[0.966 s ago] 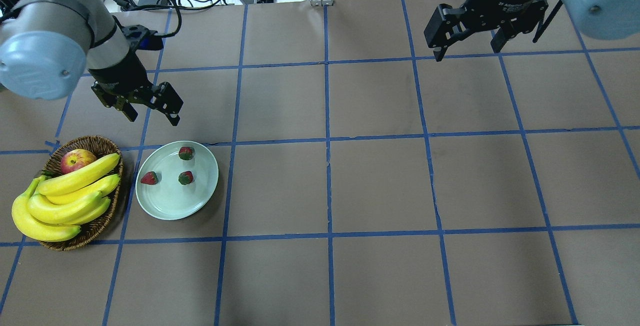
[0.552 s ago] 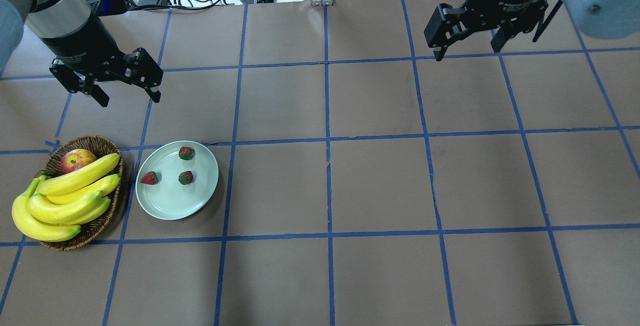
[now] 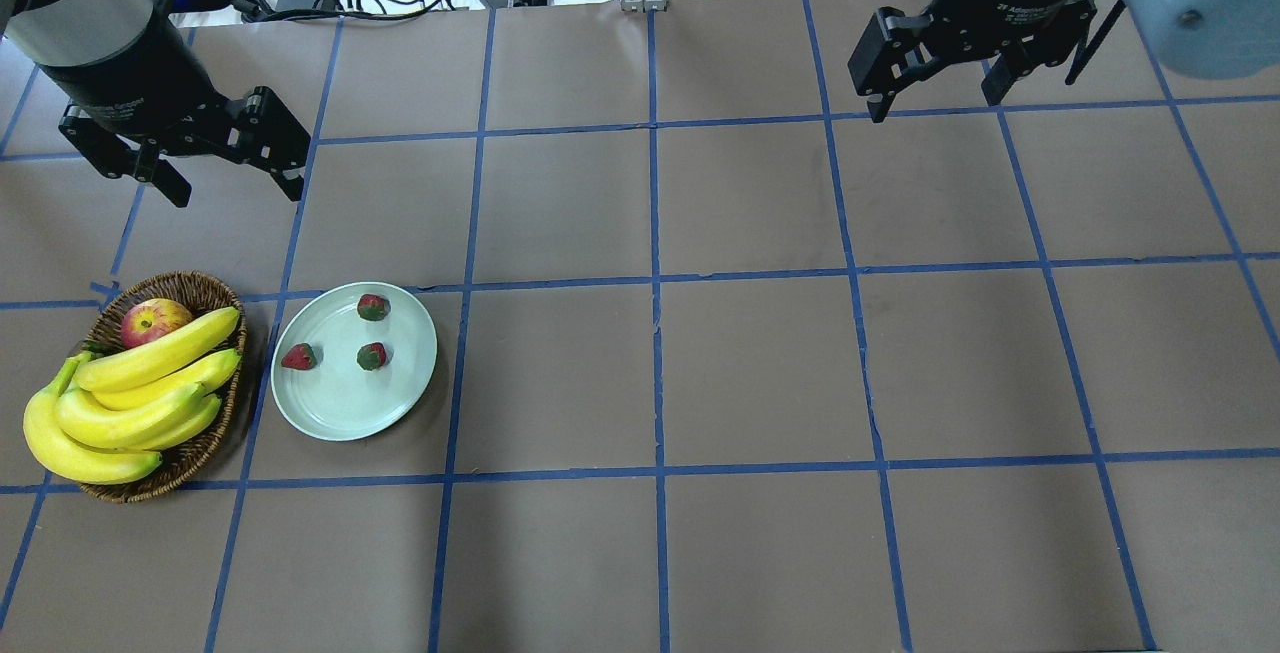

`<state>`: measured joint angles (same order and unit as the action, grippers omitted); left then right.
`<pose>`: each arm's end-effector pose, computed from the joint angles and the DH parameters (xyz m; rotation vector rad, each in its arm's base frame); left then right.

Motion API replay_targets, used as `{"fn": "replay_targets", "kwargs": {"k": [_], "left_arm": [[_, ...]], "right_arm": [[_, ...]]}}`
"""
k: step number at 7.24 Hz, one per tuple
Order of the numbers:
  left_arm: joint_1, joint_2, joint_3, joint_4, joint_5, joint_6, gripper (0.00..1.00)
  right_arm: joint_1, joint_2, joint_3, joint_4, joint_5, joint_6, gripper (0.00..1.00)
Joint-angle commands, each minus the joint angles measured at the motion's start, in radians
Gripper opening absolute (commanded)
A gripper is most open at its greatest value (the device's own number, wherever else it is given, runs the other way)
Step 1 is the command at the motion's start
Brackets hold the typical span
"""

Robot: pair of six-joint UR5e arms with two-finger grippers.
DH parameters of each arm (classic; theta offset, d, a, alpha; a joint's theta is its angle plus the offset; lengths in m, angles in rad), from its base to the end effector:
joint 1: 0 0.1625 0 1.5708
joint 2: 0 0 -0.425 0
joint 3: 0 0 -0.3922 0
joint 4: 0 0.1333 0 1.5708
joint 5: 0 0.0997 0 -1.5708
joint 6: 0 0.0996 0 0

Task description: Collect all strawberries into plate

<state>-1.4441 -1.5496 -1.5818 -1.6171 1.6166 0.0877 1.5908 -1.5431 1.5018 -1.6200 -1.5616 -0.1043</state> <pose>-0.0672 -0.4916 0.4884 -0.0592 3.0987 0.0632 0.1444 -0.5091 0.5134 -0.1952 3.1269 -0.1423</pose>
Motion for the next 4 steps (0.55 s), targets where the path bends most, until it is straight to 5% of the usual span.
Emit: {"fn": "replay_targets", "kwargs": {"k": [1, 4], "left_arm": [[-0.083, -0.015, -0.01, 0.057, -0.003, -0.066, 1.0], [-0.102, -0.006, -0.062, 0.109, -0.003, -0.049, 1.0]], "right_arm": [[0.0, 0.0, 0.0, -0.001, 0.0, 0.0, 1.0], [0.0, 0.0, 0.0, -0.001, 0.0, 0.0, 1.0]]}}
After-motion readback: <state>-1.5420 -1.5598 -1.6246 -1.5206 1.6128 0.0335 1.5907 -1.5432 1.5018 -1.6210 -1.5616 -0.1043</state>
